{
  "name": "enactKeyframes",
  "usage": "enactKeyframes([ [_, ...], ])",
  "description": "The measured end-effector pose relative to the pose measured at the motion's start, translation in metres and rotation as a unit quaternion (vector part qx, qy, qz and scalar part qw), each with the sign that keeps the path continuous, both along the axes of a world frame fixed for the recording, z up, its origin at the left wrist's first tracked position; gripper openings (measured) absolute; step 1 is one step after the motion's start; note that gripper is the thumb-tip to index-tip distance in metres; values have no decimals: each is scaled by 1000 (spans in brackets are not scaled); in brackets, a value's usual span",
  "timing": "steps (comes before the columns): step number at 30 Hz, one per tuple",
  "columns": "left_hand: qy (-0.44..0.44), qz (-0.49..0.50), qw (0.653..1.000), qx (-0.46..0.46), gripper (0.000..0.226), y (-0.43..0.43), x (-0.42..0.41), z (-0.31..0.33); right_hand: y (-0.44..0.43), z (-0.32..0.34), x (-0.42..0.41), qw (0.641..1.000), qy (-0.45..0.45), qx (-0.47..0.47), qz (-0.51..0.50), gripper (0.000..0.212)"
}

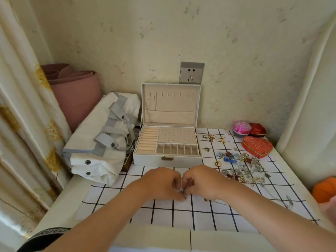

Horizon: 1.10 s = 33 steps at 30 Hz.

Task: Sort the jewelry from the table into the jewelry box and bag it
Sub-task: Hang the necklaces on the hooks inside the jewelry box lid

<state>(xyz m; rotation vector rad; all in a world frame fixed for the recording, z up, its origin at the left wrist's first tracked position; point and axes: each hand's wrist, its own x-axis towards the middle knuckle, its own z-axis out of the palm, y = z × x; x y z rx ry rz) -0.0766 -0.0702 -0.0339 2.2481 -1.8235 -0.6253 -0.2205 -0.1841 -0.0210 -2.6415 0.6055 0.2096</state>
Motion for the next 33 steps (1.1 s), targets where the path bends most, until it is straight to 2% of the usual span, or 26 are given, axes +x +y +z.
enactKeyframes([
  [7,60,-25,998,21,10,9,24,4,-3,4,5,1000,9,-13,-2,16],
  [11,33,-45,998,21,4,9,20,9,0,5,8,1000,8,2,8,27],
  [14,43,-45,998,25,5,8,20,10,6,5,11,999,3,43,15,26],
  [18,125,-9,992,-3,8,10,28,19,8,12,18,988,-53,144,-22,11],
  [22,266,43,959,-88,6,12,37,33,4,26,21,959,-122,249,-58,9],
  [26,304,64,940,-144,7,13,37,42,1,35,22,940,-161,288,-84,12],
  [33,370,108,898,-214,10,12,40,51,0,40,27,927,-170,321,-91,9],
])
